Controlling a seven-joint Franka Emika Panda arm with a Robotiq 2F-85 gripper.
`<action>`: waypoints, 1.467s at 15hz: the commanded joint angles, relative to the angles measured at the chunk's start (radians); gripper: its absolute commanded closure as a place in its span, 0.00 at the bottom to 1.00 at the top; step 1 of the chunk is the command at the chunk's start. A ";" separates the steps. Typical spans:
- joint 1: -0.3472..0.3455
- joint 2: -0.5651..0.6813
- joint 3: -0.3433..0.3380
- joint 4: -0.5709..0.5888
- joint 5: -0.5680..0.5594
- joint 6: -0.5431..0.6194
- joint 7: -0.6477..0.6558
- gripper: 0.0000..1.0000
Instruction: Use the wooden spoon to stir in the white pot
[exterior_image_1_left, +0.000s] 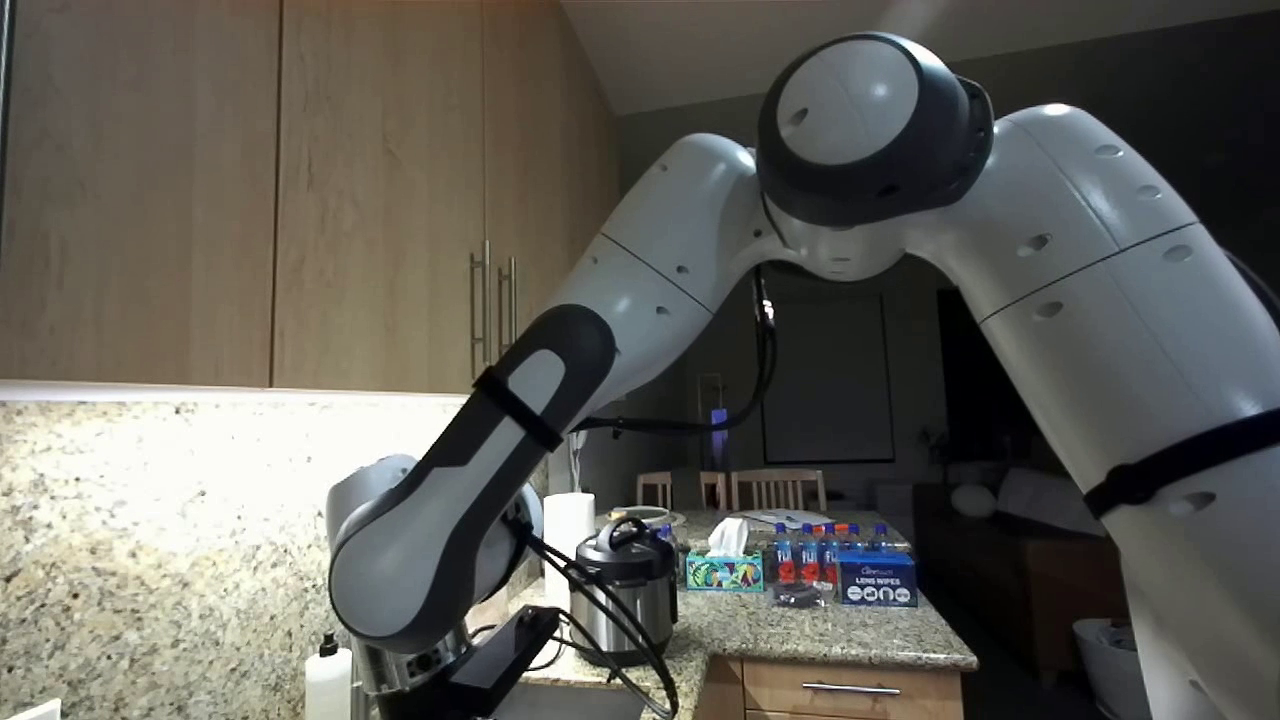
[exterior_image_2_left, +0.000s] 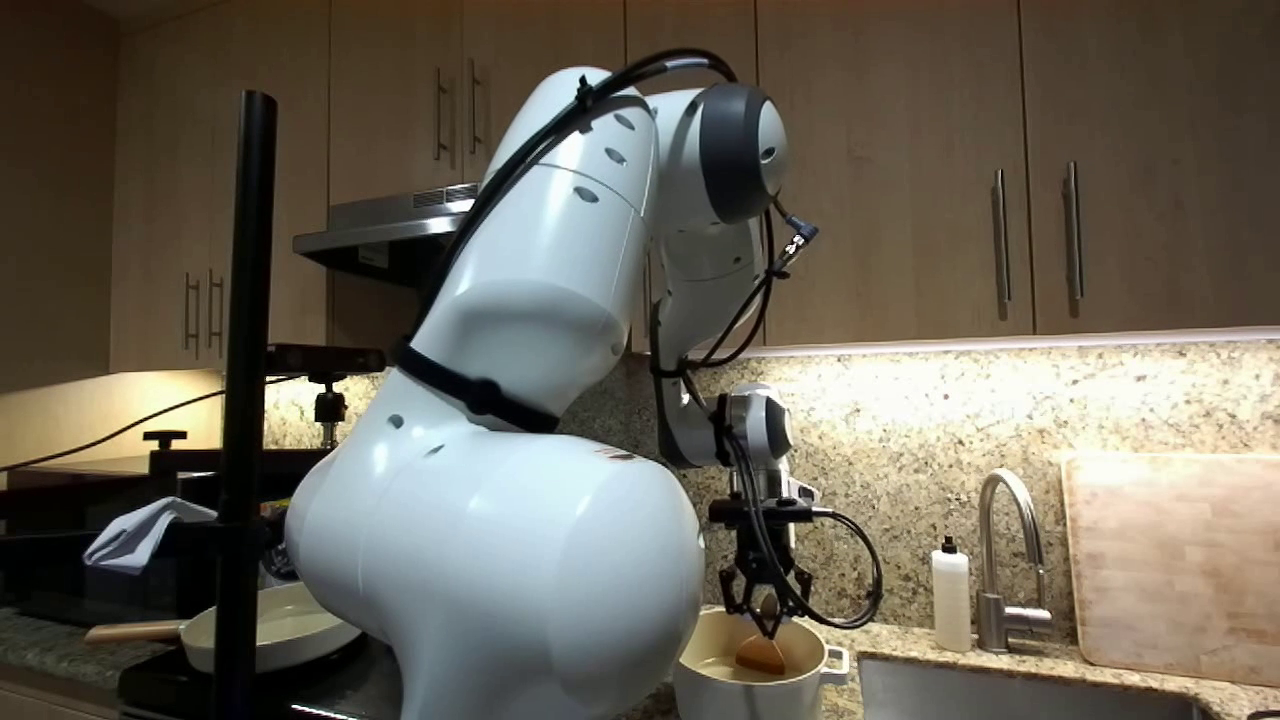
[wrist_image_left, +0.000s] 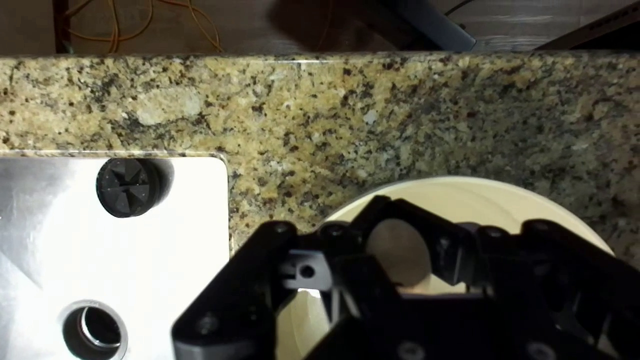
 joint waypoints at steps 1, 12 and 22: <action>-0.022 -0.069 0.010 -0.097 0.021 0.025 0.009 0.95; -0.047 -0.164 0.015 -0.239 0.030 0.053 -0.001 0.95; -0.046 -0.140 0.035 -0.213 0.024 0.037 -0.058 0.37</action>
